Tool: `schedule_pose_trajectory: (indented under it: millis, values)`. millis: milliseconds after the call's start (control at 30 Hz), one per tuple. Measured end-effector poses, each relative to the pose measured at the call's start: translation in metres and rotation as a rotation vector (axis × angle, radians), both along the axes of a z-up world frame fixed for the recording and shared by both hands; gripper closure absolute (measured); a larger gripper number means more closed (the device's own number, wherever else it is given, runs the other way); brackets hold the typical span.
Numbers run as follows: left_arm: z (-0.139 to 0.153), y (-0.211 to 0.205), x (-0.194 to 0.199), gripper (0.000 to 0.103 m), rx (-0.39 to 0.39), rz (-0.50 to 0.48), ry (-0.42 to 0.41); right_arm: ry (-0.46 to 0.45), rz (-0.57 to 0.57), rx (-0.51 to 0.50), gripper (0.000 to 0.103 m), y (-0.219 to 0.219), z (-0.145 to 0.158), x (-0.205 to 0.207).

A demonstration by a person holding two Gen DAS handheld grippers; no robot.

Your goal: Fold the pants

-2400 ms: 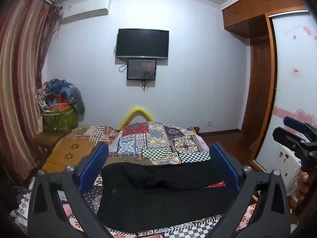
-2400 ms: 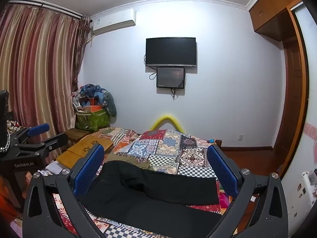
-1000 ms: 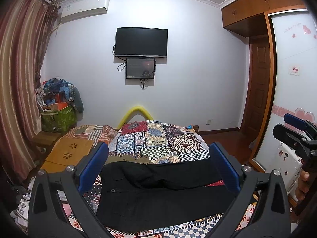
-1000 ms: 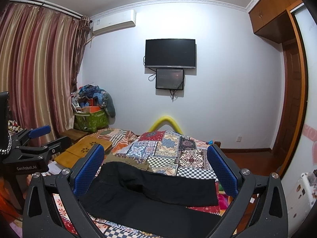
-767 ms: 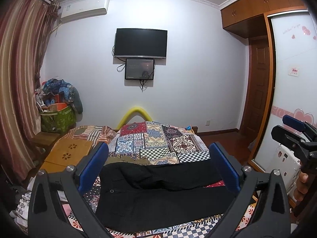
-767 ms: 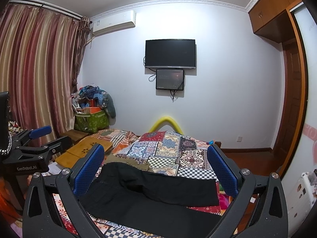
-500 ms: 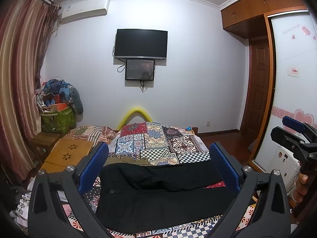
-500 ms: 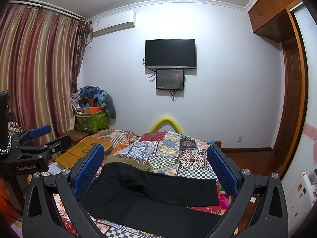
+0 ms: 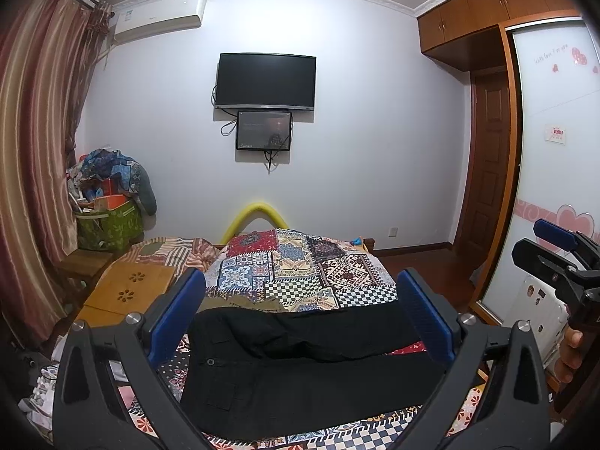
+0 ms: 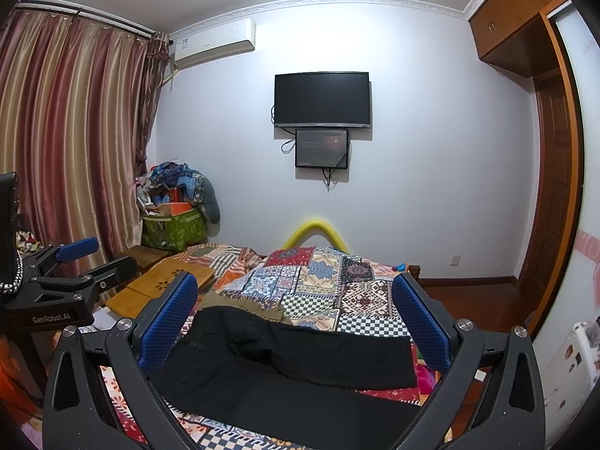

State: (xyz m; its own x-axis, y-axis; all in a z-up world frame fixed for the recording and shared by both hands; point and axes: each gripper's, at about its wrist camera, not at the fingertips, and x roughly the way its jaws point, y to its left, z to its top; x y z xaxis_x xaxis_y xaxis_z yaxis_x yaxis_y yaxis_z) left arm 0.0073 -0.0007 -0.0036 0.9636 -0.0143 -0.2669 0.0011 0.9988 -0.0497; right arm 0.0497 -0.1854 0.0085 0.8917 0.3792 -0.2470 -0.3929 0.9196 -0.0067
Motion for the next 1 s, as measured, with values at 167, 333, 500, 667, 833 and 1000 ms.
schedule_pose_trajectory:
  millis: [167,333,500,667,833,1000]
  values:
    - [-0.002,0.001,0.002,0.0,-0.002,0.0,0.005,0.001,0.001,0.001,0.0,0.0,0.0,0.0]
    - [-0.003,0.001,0.003,0.0,-0.003,-0.002,0.005,0.007,-0.004,0.005,0.0,0.0,0.001,0.003]
    - [-0.005,0.001,0.007,0.0,0.002,-0.003,0.01,0.021,-0.015,0.007,0.0,-0.002,-0.001,0.009]
    - [-0.013,0.006,0.022,0.0,0.009,0.01,0.024,0.047,-0.034,-0.015,0.0,-0.005,-0.013,0.027]
    - [-0.036,0.023,0.058,0.0,0.025,0.046,0.082,0.127,-0.062,-0.039,0.0,-0.017,-0.04,0.061]
    - [-0.074,0.044,0.105,0.0,0.042,0.068,0.185,0.226,-0.11,-0.05,0.0,-0.037,-0.074,0.097]
